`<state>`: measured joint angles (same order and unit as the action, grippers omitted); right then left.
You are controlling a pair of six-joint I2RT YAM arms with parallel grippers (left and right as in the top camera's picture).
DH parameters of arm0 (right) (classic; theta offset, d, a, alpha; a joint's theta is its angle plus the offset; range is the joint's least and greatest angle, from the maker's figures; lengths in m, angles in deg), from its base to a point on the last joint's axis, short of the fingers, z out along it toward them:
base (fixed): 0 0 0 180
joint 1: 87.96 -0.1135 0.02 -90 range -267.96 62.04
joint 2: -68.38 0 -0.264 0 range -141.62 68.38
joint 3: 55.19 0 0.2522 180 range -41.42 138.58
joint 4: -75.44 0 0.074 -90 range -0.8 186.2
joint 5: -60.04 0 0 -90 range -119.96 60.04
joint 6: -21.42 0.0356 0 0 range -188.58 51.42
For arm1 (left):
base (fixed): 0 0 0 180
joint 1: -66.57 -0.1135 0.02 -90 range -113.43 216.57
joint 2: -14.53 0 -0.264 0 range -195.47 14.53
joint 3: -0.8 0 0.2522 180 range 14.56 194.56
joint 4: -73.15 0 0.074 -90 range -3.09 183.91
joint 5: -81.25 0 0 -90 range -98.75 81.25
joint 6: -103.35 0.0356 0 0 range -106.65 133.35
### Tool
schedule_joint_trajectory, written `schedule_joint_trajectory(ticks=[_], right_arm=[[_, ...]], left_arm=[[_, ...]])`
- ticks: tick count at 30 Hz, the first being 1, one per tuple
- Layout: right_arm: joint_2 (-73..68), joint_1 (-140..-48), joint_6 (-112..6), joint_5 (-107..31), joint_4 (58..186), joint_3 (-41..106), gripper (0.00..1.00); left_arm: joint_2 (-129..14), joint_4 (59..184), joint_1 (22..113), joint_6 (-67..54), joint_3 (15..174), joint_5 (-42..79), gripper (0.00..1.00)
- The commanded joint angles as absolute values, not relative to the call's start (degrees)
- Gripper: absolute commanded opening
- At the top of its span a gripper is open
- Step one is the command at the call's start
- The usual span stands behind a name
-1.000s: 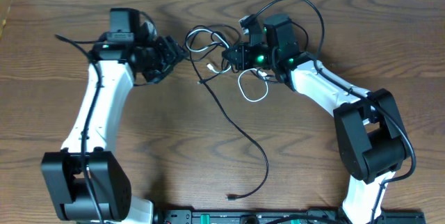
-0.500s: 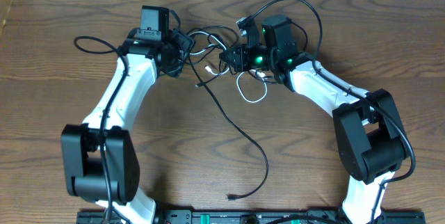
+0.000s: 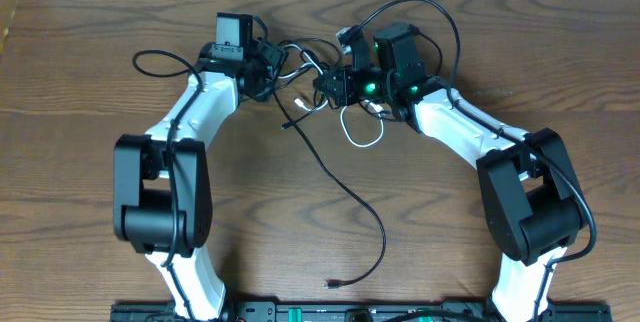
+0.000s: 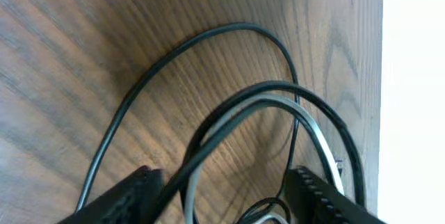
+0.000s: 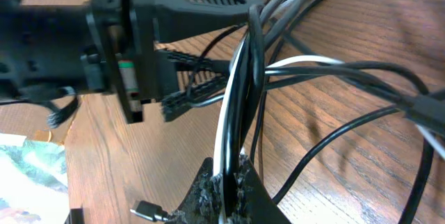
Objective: Untangle cables
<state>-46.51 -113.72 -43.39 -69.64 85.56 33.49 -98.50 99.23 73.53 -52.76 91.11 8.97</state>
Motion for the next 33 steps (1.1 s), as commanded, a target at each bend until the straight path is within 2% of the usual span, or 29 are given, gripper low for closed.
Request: schedule_joint_trajectory(ticks=[1, 2, 3, 5, 9, 10, 11, 12, 14, 17, 26, 28, 30, 33], right_arm=[[-45.20, -114.31, -44.46, -71.04, 85.70, 33.34, 0.01], [-45.20, -114.31, -44.48, -71.06, 85.72, 33.34, 0.01], [-45.20, -114.31, -44.48, -71.04, 85.76, 33.34, 0.01], [-45.20, -114.31, -44.46, -71.04, 85.76, 33.34, 0.01], [-45.20, -114.31, -44.46, -71.06, 85.76, 33.34, 0.01], [-45.20, -114.31, -44.46, -71.06, 85.78, 33.34, 0.01], [-45.20, -114.31, -44.46, -71.04, 85.81, 33.34, 0.01], [-45.20, -114.31, -44.46, -71.04, 85.81, 33.34, 0.01], [-45.20, -114.27, -44.57, -70.50, 85.83, 33.34, 0.01], [-45.20, -114.20, -47.00, -67.83, 87.36, 33.34, 0.01], [-45.20, -114.20, -54.41, -53.10, 95.55, 33.34, 0.01], [-45.20, -114.20, -56.33, -50.43, 96.17, 33.34, 0.01], [-45.20, -114.13, -58.38, -46.74, 96.62, 33.34, 0.01], [-45.20, -114.13, -61.49, -39.15, 97.39, 33.34, 0.01]], left_arm=[[-101.19, 98.48, 73.58, -53.83, 90.89, 11.33, 0.44], [-101.41, 98.55, 73.58, -53.81, 90.89, 11.61, 0.33], [-101.76, 98.53, 73.58, -53.50, 90.89, 11.68, 0.28], [-101.76, 98.48, 73.56, -52.52, 90.89, 11.76, 0.24], [-101.76, 97.67, 73.56, -50.57, 90.89, 12.42, 0.24], [-101.76, 97.65, 73.56, -49.79, 90.89, 13.01, 0.21], [-101.76, 97.43, 73.51, -47.97, 90.89, 14.17, 0.12], [-101.76, 96.93, 73.42, -45.81, 90.89, 15.85, 0.08], [-101.76, 95.31, 72.77, -38.64, 90.89, 22.67, 0.08], [-101.61, 93.54, 70.04, -24.54, 90.91, 39.00, 0.08], [-101.56, 93.17, 61.01, -13.99, 90.91, 75.46, 0.08], [-101.56, 93.17, 59.28, -11.19, 90.91, 80.90, 0.08], [-101.54, 93.70, 57.73, -11.30, 90.89, 81.40, 0.08], [-101.54, 93.65, 55.76, -16.26, 90.89, 81.40, 0.08]])
